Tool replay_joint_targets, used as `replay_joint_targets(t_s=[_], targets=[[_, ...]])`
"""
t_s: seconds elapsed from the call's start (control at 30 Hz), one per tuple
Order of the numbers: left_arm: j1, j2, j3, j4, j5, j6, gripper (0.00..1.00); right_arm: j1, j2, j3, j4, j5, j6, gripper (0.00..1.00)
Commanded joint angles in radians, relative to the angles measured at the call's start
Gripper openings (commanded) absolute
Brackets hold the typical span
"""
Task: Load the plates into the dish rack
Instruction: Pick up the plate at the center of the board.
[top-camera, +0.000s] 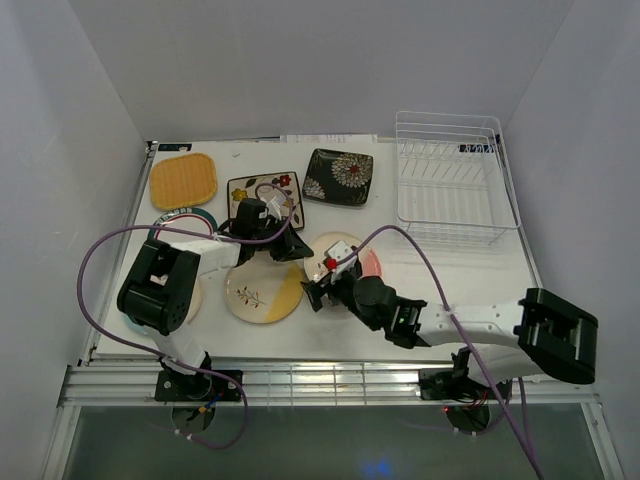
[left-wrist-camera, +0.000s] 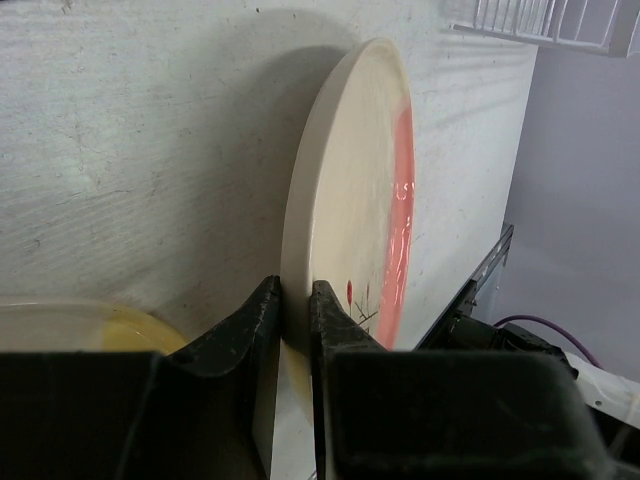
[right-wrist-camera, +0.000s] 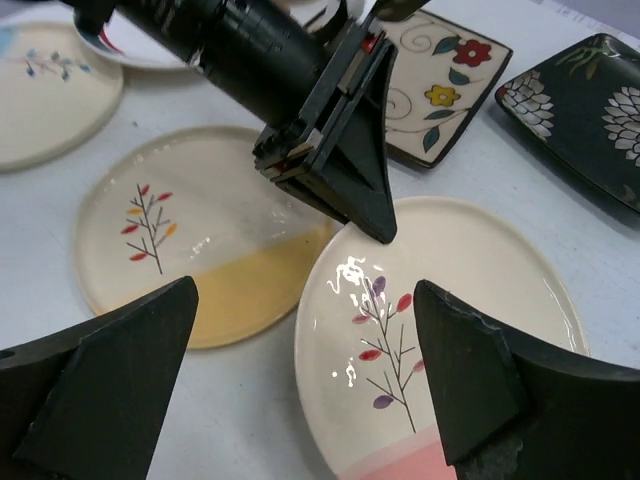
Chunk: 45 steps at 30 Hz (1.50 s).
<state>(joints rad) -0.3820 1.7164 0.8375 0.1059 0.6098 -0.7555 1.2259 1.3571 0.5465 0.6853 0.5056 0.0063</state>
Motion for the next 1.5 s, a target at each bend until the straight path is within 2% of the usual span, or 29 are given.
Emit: replay_joint_targets(t_s=[0.0, 0.07, 0.17, 0.3, 0.4, 0.57, 0.73, 0.83, 0.97, 1.1, 1.33, 1.47], targets=[[-0.001, -0.095, -0.009, 0.044, 0.015, 0.013, 0.0, 0.006, -0.139, -0.022, -0.064, 0.045, 0.139, 0.94], [0.003, -0.103, -0.014, 0.048, -0.001, 0.022, 0.0, 0.004, -0.234, -0.031, -0.124, 0.06, 0.24, 0.99], [0.006, -0.106, -0.017, 0.051, -0.01, 0.031, 0.0, 0.006, -0.362, -0.045, -0.233, 0.097, 0.363, 0.9], [0.011, -0.113, -0.02, 0.052, -0.021, 0.045, 0.0, 0.004, -0.519, -0.105, -0.309, 0.209, 0.565, 0.9], [0.012, -0.138, -0.031, 0.058, -0.053, 0.059, 0.0, 0.004, -0.647, -0.163, -0.346, 0.258, 0.636, 0.9], [0.014, -0.184, -0.044, 0.069, -0.113, 0.088, 0.0, 0.006, -0.783, -0.201, -0.395, 0.277, 0.641, 0.9], [0.014, -0.238, -0.06, 0.078, -0.205, 0.122, 0.0, 0.006, -0.834, -0.191, -0.455, 0.271, 0.678, 0.9], [0.012, -0.247, -0.061, 0.078, -0.234, 0.14, 0.0, 0.004, -0.857, -0.198, -0.434, 0.212, 0.629, 0.9], [0.012, -0.245, -0.06, 0.078, -0.28, 0.163, 0.0, 0.006, -0.875, -0.206, -0.449, 0.211, 0.606, 0.9], [0.012, -0.23, -0.046, 0.08, -0.288, 0.173, 0.0, 0.004, -0.898, -0.221, -0.435, 0.237, 0.551, 0.9], [0.014, -0.232, -0.044, 0.08, -0.285, 0.183, 0.0, 0.006, -1.004, -0.278, -0.394, 0.166, 0.492, 0.9], [0.014, -0.247, -0.058, 0.083, -0.289, 0.189, 0.0, 0.004, -0.992, -0.286, -0.377, 0.188, 0.5, 0.9]])
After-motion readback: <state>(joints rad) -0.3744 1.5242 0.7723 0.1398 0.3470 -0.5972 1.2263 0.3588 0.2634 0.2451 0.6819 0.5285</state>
